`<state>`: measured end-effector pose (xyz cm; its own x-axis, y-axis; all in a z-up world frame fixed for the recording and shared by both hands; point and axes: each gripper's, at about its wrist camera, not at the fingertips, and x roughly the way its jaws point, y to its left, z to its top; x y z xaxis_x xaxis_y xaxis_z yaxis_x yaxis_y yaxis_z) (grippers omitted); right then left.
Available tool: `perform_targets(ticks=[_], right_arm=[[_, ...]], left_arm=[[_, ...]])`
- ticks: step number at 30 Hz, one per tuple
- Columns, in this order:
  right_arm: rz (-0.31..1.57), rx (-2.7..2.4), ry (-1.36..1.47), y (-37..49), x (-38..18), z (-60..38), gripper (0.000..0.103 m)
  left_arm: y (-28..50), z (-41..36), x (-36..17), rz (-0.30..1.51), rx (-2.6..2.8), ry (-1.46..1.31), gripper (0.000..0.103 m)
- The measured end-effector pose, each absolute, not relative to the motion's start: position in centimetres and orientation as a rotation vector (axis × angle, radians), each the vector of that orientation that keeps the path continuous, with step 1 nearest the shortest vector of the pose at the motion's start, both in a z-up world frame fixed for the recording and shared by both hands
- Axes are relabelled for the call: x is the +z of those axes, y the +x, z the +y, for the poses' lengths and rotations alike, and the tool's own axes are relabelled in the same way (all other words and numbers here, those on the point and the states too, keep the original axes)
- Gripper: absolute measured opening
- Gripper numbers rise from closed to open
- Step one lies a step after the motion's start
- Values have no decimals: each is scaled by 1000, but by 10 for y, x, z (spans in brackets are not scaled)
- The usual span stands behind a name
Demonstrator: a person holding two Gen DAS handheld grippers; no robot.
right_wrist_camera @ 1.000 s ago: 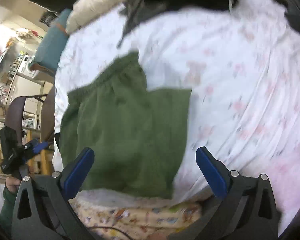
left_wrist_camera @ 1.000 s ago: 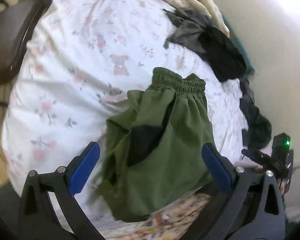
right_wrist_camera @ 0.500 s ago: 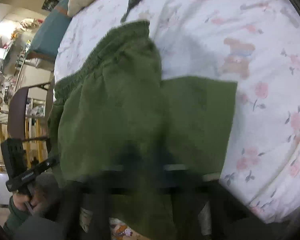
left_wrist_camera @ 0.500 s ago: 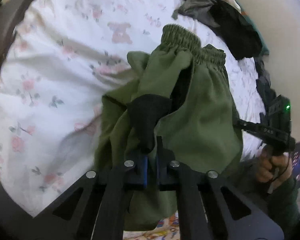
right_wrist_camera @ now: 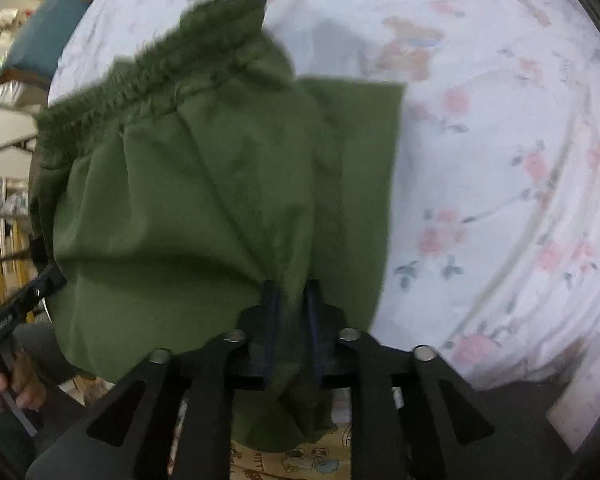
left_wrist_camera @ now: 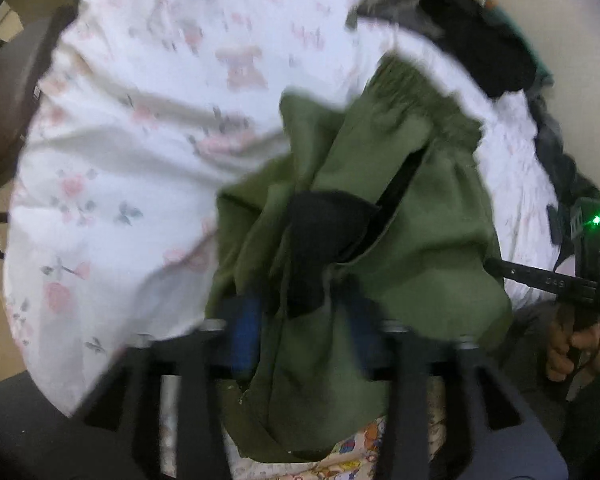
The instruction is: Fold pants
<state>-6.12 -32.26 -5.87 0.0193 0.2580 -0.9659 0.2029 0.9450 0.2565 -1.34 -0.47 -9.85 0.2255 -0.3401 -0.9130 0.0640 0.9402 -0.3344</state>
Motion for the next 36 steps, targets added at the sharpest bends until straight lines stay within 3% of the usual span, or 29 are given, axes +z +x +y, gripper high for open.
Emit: perform_targets(ticks=[2, 4, 7, 12, 13, 14, 16, 17, 18, 19, 20, 24, 27, 30, 32, 33, 34, 36], right_arm=[[1468, 33, 435, -63, -38, -334, 45], [1339, 42, 523, -61, -16, -351, 69], [1260, 58, 535, -45, -5, -362, 72], [1308, 123, 568, 4, -29, -365, 72], [1319, 128, 564, 10, -36, -362, 72], [1332, 134, 553, 16, -43, -362, 72], [1359, 146, 547, 26, -57, -357, 72], [1377, 155, 549, 30, -64, -354, 64], [1386, 176, 546, 31, -68, -350, 53], [1392, 206, 538, 32, -69, -345, 14], [1394, 237, 515, 33, -67, -338, 0], [1206, 303, 529, 34, -27, -337, 0], [1170, 286, 597, 45, -29, -346, 0], [1267, 227, 601, 56, -59, -344, 1], [1319, 199, 574, 59, -71, -340, 5], [1329, 192, 585, 57, -73, -340, 6], [1329, 184, 599, 55, -70, -343, 10], [1303, 174, 638, 43, -60, -353, 32]], left_arm=[[-17, 3, -80, 1213, -257, -251, 67], [-15, 4, -62, 1110, -256, -241, 70], [4, -16, -53, 1069, -322, -165, 71], [48, -75, -75, 1110, -427, 20, 71], [59, -89, -90, 1142, -434, 96, 67], [64, -96, -99, 1153, -450, 134, 44], [74, -101, -110, 1172, -493, 153, 24], [79, -99, -110, 1168, -502, 128, 8], [84, -91, -105, 1157, -522, 58, 7], [85, -85, -99, 1144, -540, 5, 5], [86, -75, -89, 1116, -555, -63, 4], [103, -40, -65, 1047, -549, -315, 4], [134, -30, -98, 1179, -442, -382, 6], [145, -24, -143, 1310, -348, -430, 17], [141, -23, -154, 1313, -288, -410, 52], [139, -23, -155, 1308, -249, -384, 57], [135, -24, -153, 1289, -243, -372, 58], [130, -26, -148, 1266, -269, -350, 58]])
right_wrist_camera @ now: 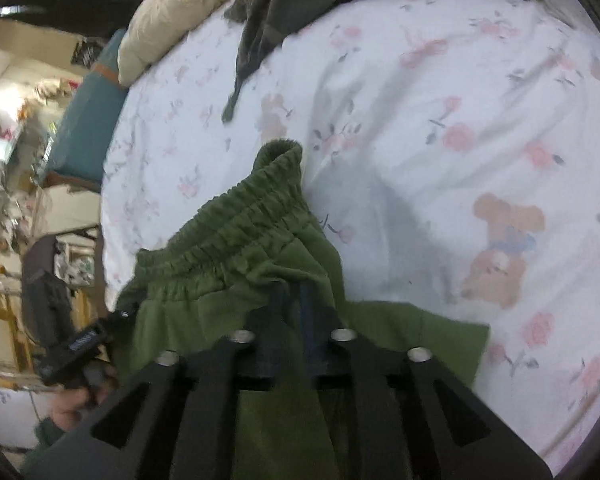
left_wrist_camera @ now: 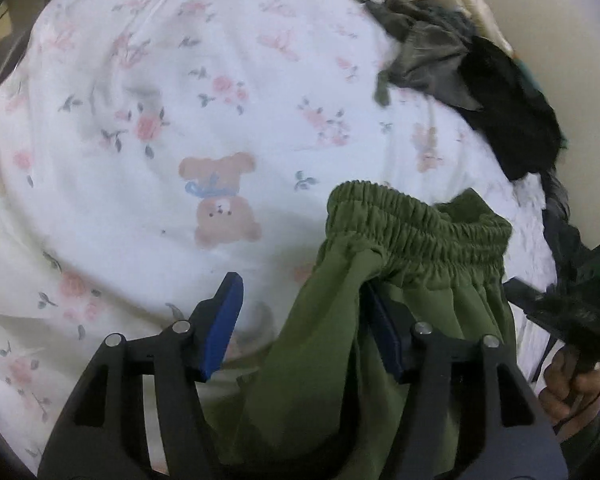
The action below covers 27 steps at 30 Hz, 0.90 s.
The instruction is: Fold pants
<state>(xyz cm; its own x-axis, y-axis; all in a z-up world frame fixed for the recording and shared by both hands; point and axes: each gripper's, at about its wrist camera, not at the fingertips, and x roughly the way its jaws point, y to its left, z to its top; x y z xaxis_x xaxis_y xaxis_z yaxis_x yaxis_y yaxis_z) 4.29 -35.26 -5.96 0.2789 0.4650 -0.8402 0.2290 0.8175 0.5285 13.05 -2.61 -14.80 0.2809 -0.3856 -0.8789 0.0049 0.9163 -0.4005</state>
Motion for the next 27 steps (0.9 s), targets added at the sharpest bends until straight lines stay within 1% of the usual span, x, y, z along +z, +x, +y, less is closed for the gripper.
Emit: perform_targets(ticks=[1, 2, 4, 6, 7, 8, 9, 10, 11, 13, 17, 20, 22, 24, 26, 27], right_arm=[[1291, 166, 655, 38, -55, -357, 60], [1285, 149, 668, 33, -53, -361, 75], [1305, 147, 679, 27, -54, -363, 75], [1366, 198, 683, 23, -63, -354, 65], [1404, 216, 676, 20, -70, -349, 46], [1456, 231, 663, 16, -79, -340, 24], [1483, 236, 661, 11, -85, -336, 17], [1499, 242, 664, 5, -88, -332, 7], [1487, 249, 666, -1, -84, -328, 5], [1429, 287, 684, -9, -65, -323, 4], [1264, 385, 741, -42, 1, -316, 3], [1224, 381, 758, -67, 25, -320, 3], [1282, 284, 765, -80, 15, -331, 3], [1381, 144, 776, -83, -17, -346, 3], [1456, -11, 758, -83, -47, -356, 6], [1470, -46, 719, -81, -51, -357, 8]], left_arm=[[130, -27, -147, 1262, -272, -341, 58], [129, -26, -145, 1262, -274, -342, 58], [128, -28, -144, 1259, -273, -352, 58], [131, -26, -149, 1262, -261, -355, 58], [131, -27, -151, 1267, -262, -354, 58], [130, -27, -152, 1269, -261, -352, 58], [130, -27, -152, 1270, -263, -352, 58], [131, -28, -153, 1271, -270, -354, 58], [130, -28, -153, 1272, -276, -354, 58], [128, -25, -150, 1272, -284, -366, 58], [116, -14, -138, 1266, -344, -458, 58], [107, -18, -126, 1264, -402, -460, 58], [102, -33, -128, 1299, -414, -385, 58], [98, -44, -134, 1326, -425, -355, 59], [95, -54, -135, 1323, -411, -306, 60], [93, -57, -131, 1309, -400, -260, 60]])
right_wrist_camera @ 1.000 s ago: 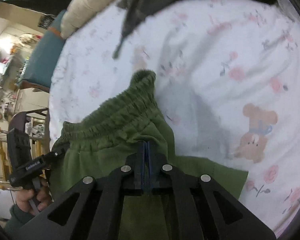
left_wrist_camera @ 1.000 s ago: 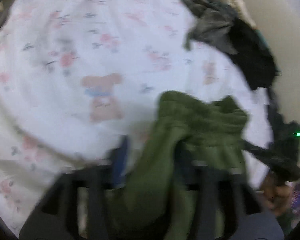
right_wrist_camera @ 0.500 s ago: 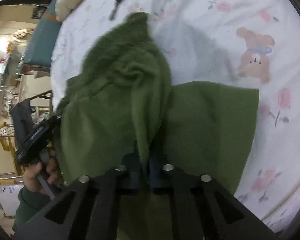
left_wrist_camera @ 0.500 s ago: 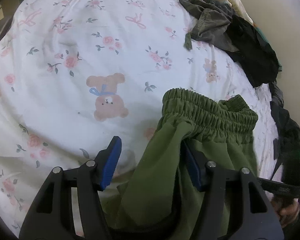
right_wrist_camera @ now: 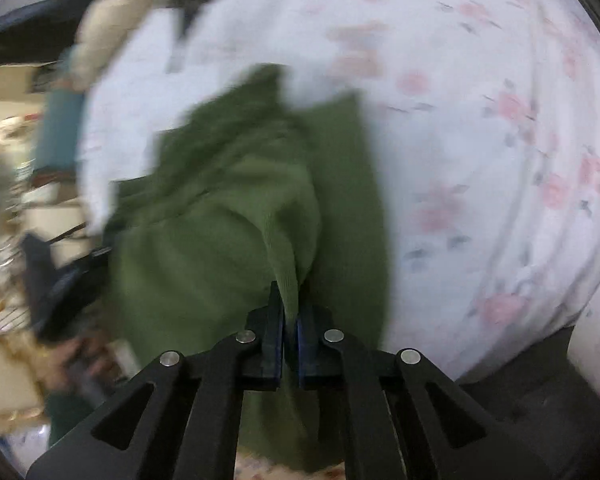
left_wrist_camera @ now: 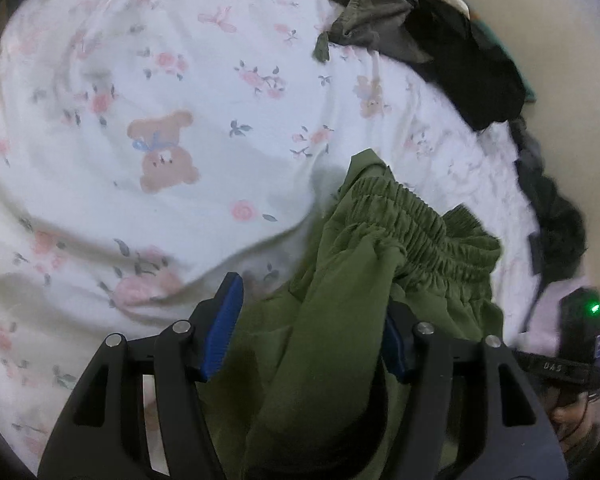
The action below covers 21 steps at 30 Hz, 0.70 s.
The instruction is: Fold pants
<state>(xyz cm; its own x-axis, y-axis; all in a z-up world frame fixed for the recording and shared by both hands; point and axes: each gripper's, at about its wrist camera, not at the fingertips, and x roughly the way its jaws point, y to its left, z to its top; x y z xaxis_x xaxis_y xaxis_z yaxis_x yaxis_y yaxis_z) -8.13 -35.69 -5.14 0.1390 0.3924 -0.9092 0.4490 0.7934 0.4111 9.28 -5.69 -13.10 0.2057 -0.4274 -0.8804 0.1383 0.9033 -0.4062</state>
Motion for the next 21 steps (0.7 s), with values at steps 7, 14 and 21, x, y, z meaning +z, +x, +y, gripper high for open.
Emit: perform_targets(ticks=[7, 14, 21], right_arm=[[1355, -35, 363, -60, 5, -330, 16], [1260, 285, 356, -5, 12, -290, 15], [1399, 251, 382, 28, -62, -297, 4]], left_arm=[[71, -37, -69, 1149, -353, -221, 60], [49, -77, -52, 1101, -522, -131, 49], [83, -92, -131, 1294, -486, -143, 3]])
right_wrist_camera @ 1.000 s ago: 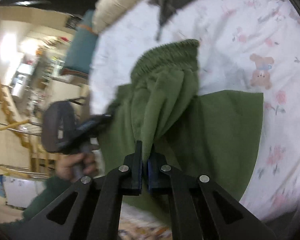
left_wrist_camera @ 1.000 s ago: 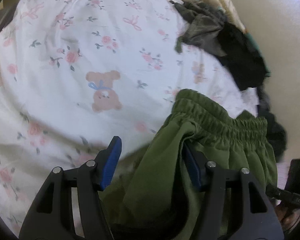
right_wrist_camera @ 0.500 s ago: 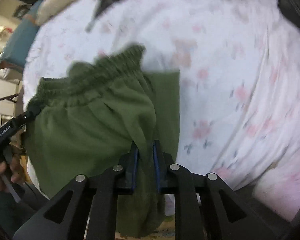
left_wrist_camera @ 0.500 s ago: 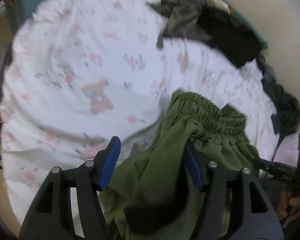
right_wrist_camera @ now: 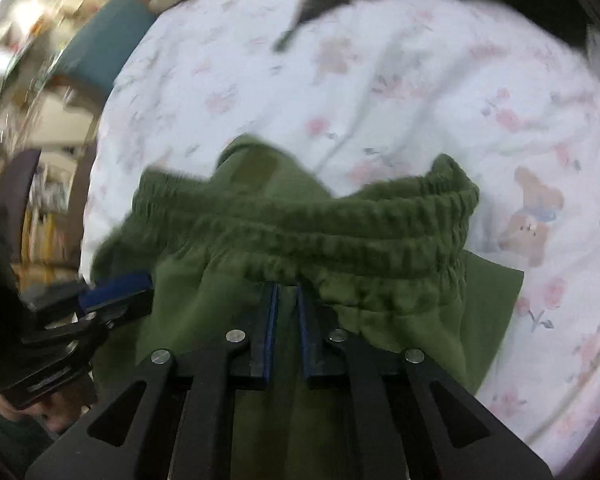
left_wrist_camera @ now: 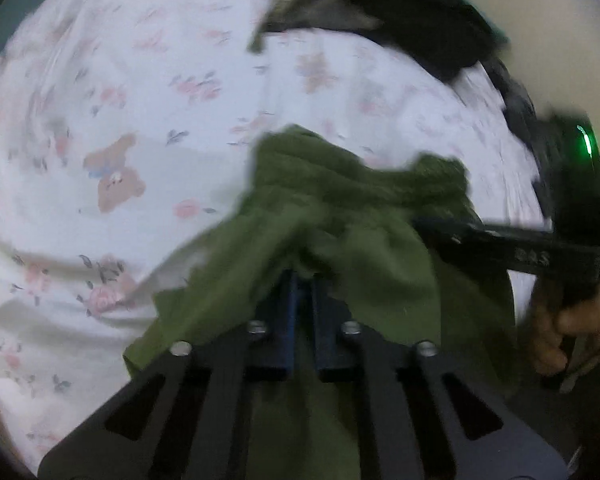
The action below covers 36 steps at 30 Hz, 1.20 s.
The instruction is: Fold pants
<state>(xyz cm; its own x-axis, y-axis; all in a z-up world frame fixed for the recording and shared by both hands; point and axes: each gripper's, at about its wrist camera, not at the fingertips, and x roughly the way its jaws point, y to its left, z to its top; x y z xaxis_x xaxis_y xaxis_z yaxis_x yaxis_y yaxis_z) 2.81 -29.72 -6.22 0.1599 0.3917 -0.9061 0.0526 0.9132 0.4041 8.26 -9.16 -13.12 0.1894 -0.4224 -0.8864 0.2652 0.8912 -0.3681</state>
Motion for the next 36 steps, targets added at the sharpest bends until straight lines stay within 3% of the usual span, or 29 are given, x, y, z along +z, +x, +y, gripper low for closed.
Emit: perform_targets(ticks=[2, 7, 10, 11, 14, 18, 23, 25, 28, 31, 32, 34, 36], right_arm=[[1377, 218, 437, 25, -69, -310, 0], [1339, 124, 473, 23, -69, -337, 0], [1356, 124, 546, 15, -62, -341, 0], [1345, 154, 551, 14, -55, -337, 7], [1316, 249, 475, -1, -26, -319, 7], [1389, 342, 604, -26, -27, -307, 7], [1454, 448, 429, -56, -25, -270, 7], [1532, 360, 346, -60, -43, -270, 0], [1559, 52, 190, -60, -60, -305, 0], [1543, -11, 389, -64, -56, -341, 0], [1511, -32, 395, -67, -49, -346, 7], [1424, 7, 493, -74, -30, -354, 7], [1337, 37, 601, -81, -17, -366, 9]], left_arm=[[97, -78, -141, 1313, -466, -219, 1], [103, -75, -152, 1317, -448, -222, 1], [95, -81, -134, 1303, -433, -224, 1], [90, -79, -124, 1284, -450, -240, 1], [77, -80, -100, 1245, -509, -257, 1], [54, -93, -103, 1359, -547, -205, 1], [8, -101, -120, 1450, -551, -81, 1], [0, -94, -141, 1505, -475, 7, 1], [2, -59, -160, 1552, -366, -15, 1], [-1, -30, -137, 1489, -332, -171, 1], [-4, -27, -127, 1459, -340, -187, 1], [-13, -20, -110, 1402, -370, -237, 1], [-21, -8, -102, 1353, -341, -289, 24]])
